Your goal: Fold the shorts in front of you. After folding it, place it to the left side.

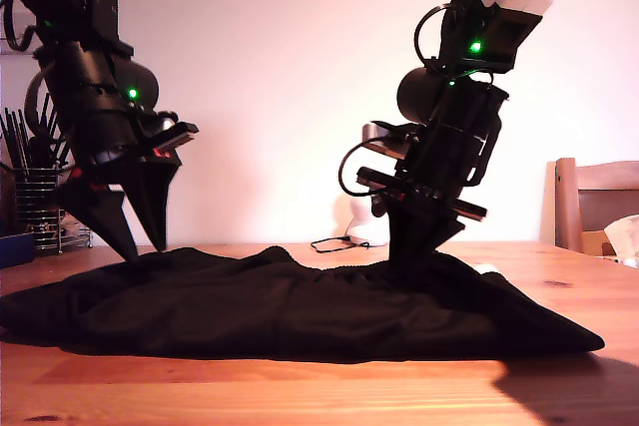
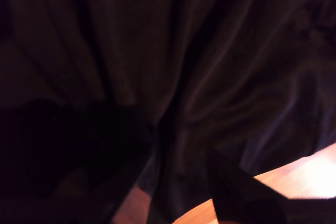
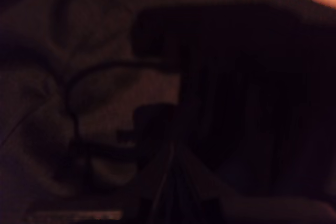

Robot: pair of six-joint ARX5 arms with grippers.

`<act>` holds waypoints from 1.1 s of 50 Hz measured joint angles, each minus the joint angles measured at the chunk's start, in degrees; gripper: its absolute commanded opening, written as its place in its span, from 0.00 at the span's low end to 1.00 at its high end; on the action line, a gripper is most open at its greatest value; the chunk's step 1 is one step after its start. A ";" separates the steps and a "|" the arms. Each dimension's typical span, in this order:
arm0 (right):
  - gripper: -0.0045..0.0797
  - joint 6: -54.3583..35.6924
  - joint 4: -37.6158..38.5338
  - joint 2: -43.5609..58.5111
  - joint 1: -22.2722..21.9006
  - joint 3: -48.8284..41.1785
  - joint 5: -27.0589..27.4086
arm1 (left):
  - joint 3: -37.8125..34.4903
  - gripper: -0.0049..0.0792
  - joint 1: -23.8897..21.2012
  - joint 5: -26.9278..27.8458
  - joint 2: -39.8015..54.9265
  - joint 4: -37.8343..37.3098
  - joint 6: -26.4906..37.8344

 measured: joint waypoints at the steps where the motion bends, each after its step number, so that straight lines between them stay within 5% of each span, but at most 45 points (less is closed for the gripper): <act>1: 0.04 -0.46 0.44 0.00 0.00 0.00 0.33 | 0.00 0.37 -0.07 0.02 0.50 -0.28 -0.02; 16: 0.04 -6.32 -0.50 0.00 -1.95 0.00 5.16 | 0.00 0.37 -1.07 -0.96 5.53 -0.76 -0.48; 32: 0.04 -7.21 -5.20 1.11 -3.26 0.00 6.01 | 0.48 0.37 -1.44 -14.84 5.27 -2.54 1.75; 55: 0.04 -7.17 -11.78 1.81 2.25 0.02 6.08 | 0.61 0.37 -2.25 -24.28 5.01 3.13 10.40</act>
